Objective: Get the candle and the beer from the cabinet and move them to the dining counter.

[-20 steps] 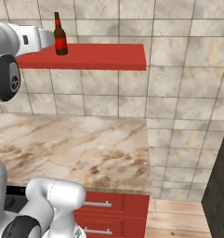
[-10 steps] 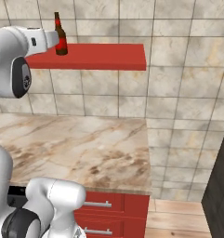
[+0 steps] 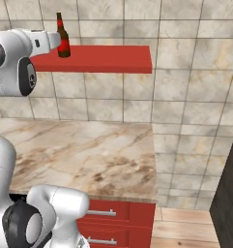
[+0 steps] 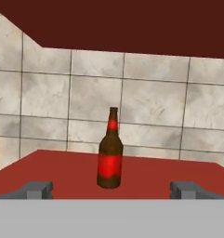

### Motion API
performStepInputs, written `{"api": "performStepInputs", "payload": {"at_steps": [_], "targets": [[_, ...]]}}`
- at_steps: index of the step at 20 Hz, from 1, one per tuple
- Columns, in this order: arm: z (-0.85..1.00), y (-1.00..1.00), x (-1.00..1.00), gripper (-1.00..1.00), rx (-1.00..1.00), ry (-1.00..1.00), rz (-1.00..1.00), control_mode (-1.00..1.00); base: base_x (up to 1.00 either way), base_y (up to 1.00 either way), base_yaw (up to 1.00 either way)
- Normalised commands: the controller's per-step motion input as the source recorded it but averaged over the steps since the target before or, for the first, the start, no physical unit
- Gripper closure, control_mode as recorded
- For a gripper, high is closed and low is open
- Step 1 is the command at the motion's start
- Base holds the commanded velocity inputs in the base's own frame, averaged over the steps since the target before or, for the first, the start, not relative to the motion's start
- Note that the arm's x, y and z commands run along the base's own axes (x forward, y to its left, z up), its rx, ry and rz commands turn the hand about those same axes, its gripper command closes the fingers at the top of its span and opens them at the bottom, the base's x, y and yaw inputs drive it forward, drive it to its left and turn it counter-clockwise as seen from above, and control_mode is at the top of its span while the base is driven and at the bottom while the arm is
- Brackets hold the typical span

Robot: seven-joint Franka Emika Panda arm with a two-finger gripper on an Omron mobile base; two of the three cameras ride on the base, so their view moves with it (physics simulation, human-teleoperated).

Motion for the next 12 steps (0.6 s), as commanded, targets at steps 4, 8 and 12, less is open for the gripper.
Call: {"api": "performStepInputs", "payload": {"at_steps": [4, 8, 12], "targets": [[0.0, 0.05, 0.54, -1.0, 0.0, 0.0, 0.0, -1.0, 0.0, 0.0, 0.0], [-0.05, 0.0, 0.57, -1.0, 0.01, 0.0, 0.0, -1.0, 0.0, 0.0, 0.0], [-0.17, 0.03, 0.55, -1.0, 0.01, 0.02, 0.0, -1.0, 0.0, 0.0, 0.0]]}}
